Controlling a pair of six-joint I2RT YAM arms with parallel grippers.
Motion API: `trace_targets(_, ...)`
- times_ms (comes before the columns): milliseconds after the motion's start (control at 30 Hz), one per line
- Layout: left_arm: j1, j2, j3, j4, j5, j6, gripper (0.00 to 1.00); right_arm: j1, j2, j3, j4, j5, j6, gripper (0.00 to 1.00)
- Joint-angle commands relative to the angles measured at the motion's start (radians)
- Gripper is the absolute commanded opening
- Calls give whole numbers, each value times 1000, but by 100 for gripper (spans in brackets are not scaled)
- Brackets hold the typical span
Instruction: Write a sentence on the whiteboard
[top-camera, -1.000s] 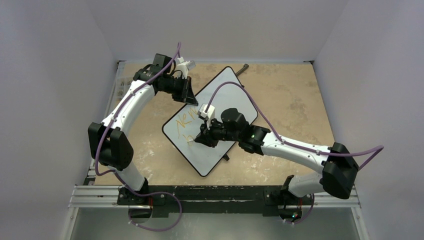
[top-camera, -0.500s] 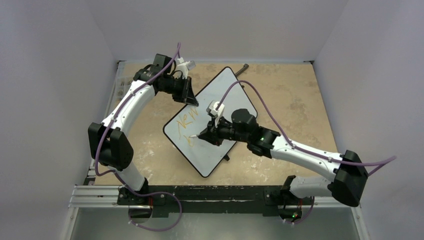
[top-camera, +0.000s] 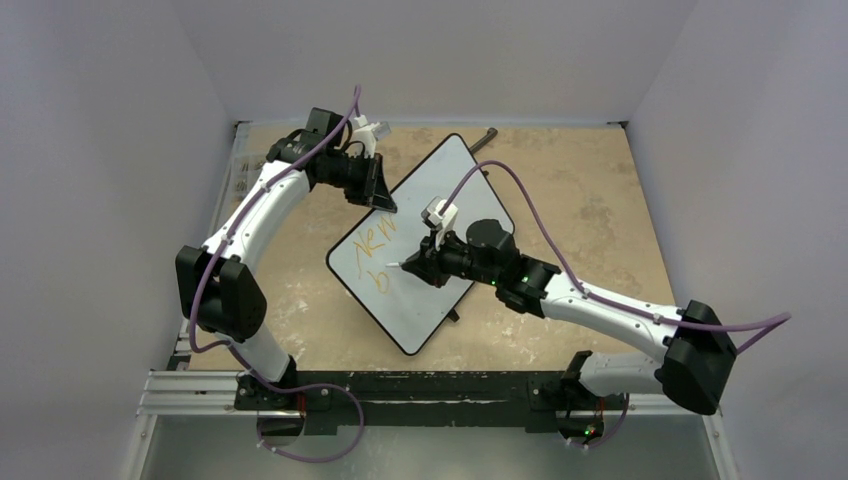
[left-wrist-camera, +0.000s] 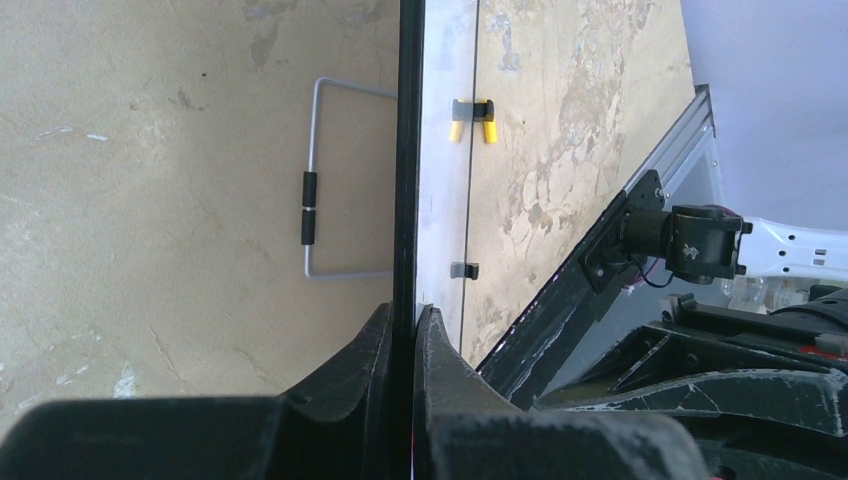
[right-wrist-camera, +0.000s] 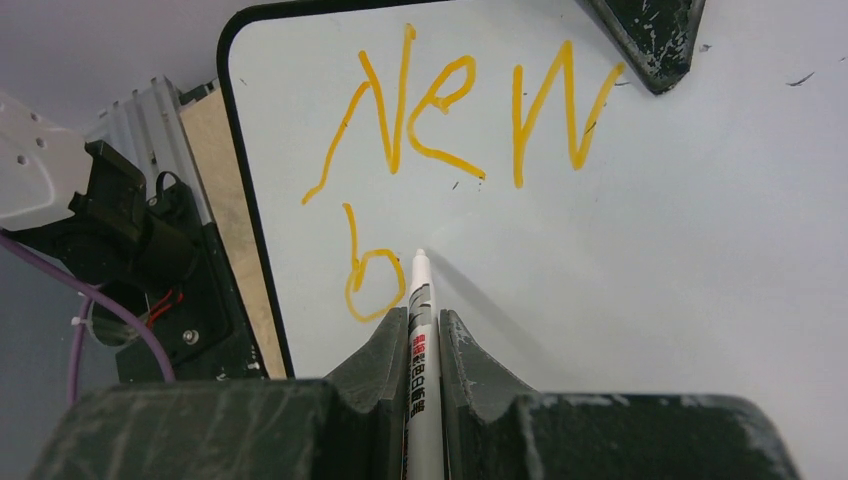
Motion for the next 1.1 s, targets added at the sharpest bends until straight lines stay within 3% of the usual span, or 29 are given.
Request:
trace_targets(0, 5, -32, -13, -11, -161, 38, 0, -3, 8, 5, 36, -1, 1, 0)
trace_targets(600, 5, -32, -15, -10, -165, 39, 0, -3, 33, -50, 44, 18, 19, 0)
trace_targets(1067, 5, -35, -16, -12, -165, 40, 0, -13, 24, -34, -2, 118, 24, 0)
